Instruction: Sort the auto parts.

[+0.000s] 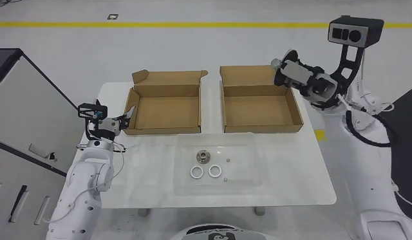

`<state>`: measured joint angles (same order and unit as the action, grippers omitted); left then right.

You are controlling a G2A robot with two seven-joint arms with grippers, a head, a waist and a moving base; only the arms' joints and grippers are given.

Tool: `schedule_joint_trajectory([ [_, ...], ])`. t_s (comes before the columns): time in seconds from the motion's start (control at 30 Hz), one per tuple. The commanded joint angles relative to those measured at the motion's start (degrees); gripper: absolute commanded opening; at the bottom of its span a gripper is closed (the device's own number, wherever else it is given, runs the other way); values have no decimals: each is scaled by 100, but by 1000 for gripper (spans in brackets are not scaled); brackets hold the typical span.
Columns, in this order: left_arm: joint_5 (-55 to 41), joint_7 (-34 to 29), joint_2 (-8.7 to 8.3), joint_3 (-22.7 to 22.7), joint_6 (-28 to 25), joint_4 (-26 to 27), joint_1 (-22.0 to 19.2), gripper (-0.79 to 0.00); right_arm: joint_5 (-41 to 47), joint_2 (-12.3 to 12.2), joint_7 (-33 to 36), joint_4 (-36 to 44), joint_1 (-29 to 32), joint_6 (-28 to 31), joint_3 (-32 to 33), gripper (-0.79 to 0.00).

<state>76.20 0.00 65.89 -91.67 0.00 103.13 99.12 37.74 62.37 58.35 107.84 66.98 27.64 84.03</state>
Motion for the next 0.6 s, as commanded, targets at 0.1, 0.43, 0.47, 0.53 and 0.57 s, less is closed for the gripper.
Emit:
schedule_joint_trajectory([
  [0.1,0,0,0,0,0,0,0,0,-1442,-185,520,35,210,-885,934,-785],
  [0.43,0,0,0,0,0,0,0,0,-5047,-426,1250,-275,-903,-1492,643,-785],
  [0.47,0,0,0,0,0,0,0,0,-5440,-432,1292,-353,-1090,-1438,435,-785],
  [0.53,0,0,0,0,0,0,0,0,-6224,-433,1299,-557,-1472,-1344,17,-785],
  [0.57,0,0,0,0,0,0,0,0,-6669,-429,1295,-646,-1650,-1270,-222,-785],
])
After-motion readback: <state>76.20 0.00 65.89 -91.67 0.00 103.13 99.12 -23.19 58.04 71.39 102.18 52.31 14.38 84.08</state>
